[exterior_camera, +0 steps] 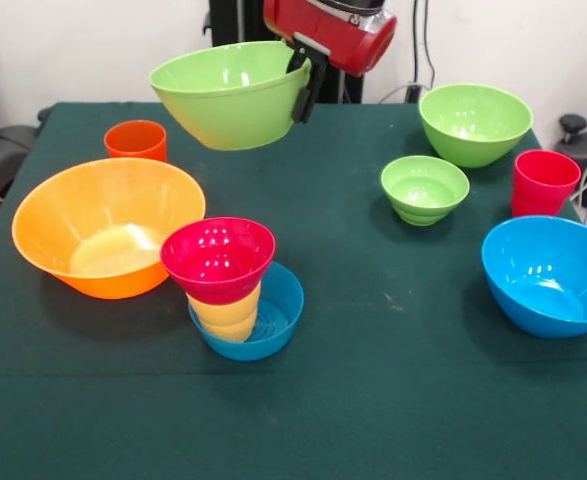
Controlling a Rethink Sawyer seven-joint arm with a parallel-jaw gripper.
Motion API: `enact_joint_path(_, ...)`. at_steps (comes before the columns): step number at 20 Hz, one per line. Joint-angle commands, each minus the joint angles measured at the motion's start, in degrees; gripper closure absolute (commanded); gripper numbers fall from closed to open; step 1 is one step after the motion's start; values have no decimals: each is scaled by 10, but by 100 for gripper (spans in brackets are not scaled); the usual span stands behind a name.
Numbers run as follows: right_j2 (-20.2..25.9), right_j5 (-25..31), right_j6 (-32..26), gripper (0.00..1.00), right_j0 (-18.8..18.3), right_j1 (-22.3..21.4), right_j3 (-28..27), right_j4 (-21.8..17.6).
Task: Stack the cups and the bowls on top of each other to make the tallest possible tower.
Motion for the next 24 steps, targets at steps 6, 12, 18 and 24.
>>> enact_joint_path(6, 94, -13, -79, 100, -54, -35, 48, -24)
enact_joint_path(12, 99, -1, -53, 100, -51, -13, 17, -29)
enact_joint_path(18, 90, 13, -31, 100, -38, 28, -48, -36)
enact_joint_path(24, 86, 29, -4, 100, -23, 54, -91, -22)
